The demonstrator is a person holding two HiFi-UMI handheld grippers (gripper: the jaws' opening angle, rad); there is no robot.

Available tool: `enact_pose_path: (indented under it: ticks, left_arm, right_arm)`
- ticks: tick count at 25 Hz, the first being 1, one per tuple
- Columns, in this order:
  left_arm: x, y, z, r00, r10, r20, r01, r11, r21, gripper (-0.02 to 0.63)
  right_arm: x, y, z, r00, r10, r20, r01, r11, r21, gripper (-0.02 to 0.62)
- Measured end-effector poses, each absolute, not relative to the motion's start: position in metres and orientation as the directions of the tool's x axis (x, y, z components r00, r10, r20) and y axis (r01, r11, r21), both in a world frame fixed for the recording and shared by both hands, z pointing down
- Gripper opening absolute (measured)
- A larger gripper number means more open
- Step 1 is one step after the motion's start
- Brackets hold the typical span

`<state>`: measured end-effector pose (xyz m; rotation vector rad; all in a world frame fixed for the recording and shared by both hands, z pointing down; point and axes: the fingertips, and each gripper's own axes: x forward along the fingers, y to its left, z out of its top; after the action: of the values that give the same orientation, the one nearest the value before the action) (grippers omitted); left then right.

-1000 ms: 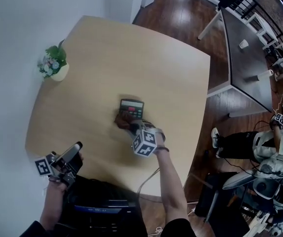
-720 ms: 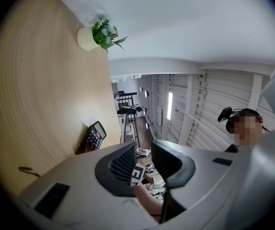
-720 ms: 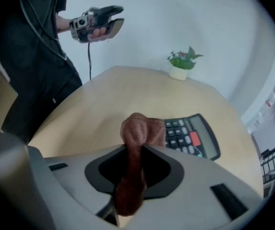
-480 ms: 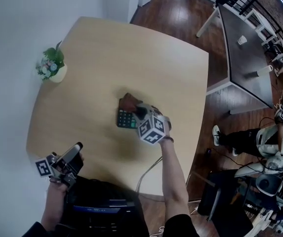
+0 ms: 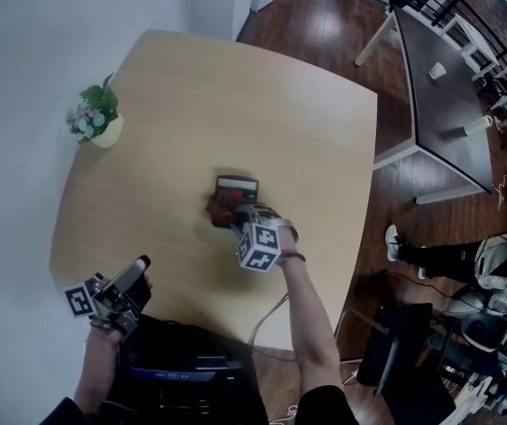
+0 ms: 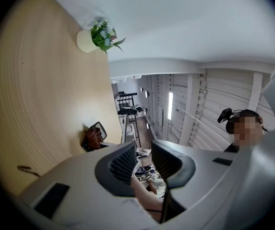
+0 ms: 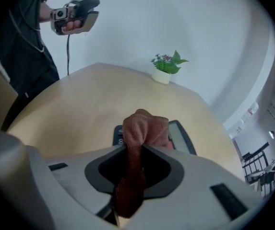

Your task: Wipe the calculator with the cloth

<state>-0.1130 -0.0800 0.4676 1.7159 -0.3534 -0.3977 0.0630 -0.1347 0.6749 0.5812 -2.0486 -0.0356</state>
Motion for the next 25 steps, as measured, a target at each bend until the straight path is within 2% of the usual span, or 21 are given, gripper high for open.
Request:
enact_pose_path:
  ticks: [6, 8, 11, 14, 16, 18, 25]
  left_arm:
    - [-0.094, -0.074, 0.465, 0.91, -0.408, -0.067, -0.006, -0.176, 0.984, 0.095]
    - [-0.093, -0.074, 0.464, 0.912, -0.404, -0.065, -0.008, -0.176, 0.984, 0.095]
    - [-0.095, -0.073, 0.465, 0.913, -0.404, -0.062, -0.011, -0.177, 0.984, 0.095]
    - [-0.095, -0.072, 0.465, 0.911, -0.407, -0.062, -0.013, -0.178, 0.984, 0.095]
    - [-0.095, -0.071, 0.463, 0.911, -0.408, -0.064, -0.013, -0.182, 0.983, 0.095]
    - [-0.096, -0.07, 0.46, 0.909, -0.412, -0.065, -0.015, -0.189, 0.982, 0.095]
    - [-0.105, -0.07, 0.461, 0.901, -0.431, -0.05, -0.035, -0.186, 0.982, 0.095]
  right_arm:
    - [0.059, -0.059, 0.689, -0.448, -0.247, 0.859, -0.269, 0.954, 0.134, 0.083]
    - [0.067, -0.05, 0.685, -0.464, -0.221, 0.858, -0.27, 0.957, 0.101, 0.083]
    - [0.091, -0.086, 0.65, -0.516, -0.347, 0.783, -0.434, 0.894, 0.11, 0.083]
    - [0.128, -0.148, 0.615, -0.446, -0.561, 0.697, -0.596, 0.767, 0.236, 0.083]
    - [0.143, -0.18, 0.605, -0.401, -0.648, 0.647, -0.651, 0.699, 0.296, 0.083]
    - [0.145, -0.196, 0.611, -0.393, -0.669, 0.631, -0.666, 0.68, 0.306, 0.083]
    - [0.126, -0.165, 0.663, -0.425, -0.551, 0.718, -0.571, 0.779, 0.259, 0.083]
